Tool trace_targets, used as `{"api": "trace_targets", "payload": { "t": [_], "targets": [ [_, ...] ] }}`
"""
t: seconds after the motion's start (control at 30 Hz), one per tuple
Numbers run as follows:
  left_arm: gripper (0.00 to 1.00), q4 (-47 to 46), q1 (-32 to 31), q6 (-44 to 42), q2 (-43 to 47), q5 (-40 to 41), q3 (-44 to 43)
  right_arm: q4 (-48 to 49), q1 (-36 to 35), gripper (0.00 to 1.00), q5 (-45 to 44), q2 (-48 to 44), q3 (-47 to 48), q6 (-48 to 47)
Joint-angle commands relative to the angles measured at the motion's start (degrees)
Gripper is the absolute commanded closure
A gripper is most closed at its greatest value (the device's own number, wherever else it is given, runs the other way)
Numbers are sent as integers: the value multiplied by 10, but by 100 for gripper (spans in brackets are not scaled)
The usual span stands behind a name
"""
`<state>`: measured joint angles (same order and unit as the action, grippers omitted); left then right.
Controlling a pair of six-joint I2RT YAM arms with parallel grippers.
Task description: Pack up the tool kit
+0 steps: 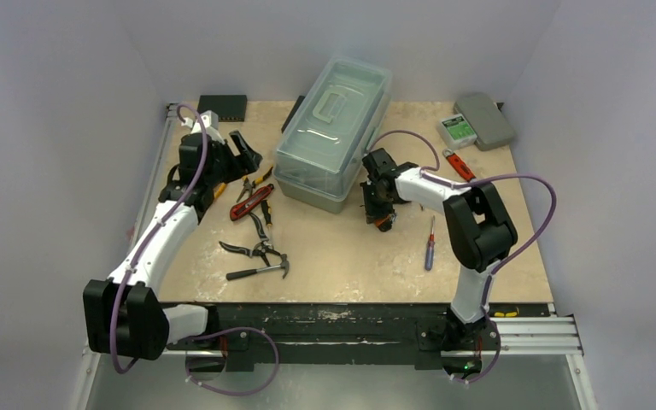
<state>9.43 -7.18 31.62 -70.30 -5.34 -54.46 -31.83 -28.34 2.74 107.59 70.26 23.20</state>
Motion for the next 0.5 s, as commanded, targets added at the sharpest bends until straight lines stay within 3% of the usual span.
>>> {"api": "trace_targets", "payload": {
  "t": [0.0,0.27,0.47],
  "targets": [
    [24,-15,2,-19,-17,-14,-12,-2,18,95,-49,17,2,7],
    [24,-12,2,-17,-42,-30,-30,6,128,100,-14,21,-13,36],
    [23,-14,2,-4,-84,-88,-64,10,136,99,1,1,0,40]
  ]
}}
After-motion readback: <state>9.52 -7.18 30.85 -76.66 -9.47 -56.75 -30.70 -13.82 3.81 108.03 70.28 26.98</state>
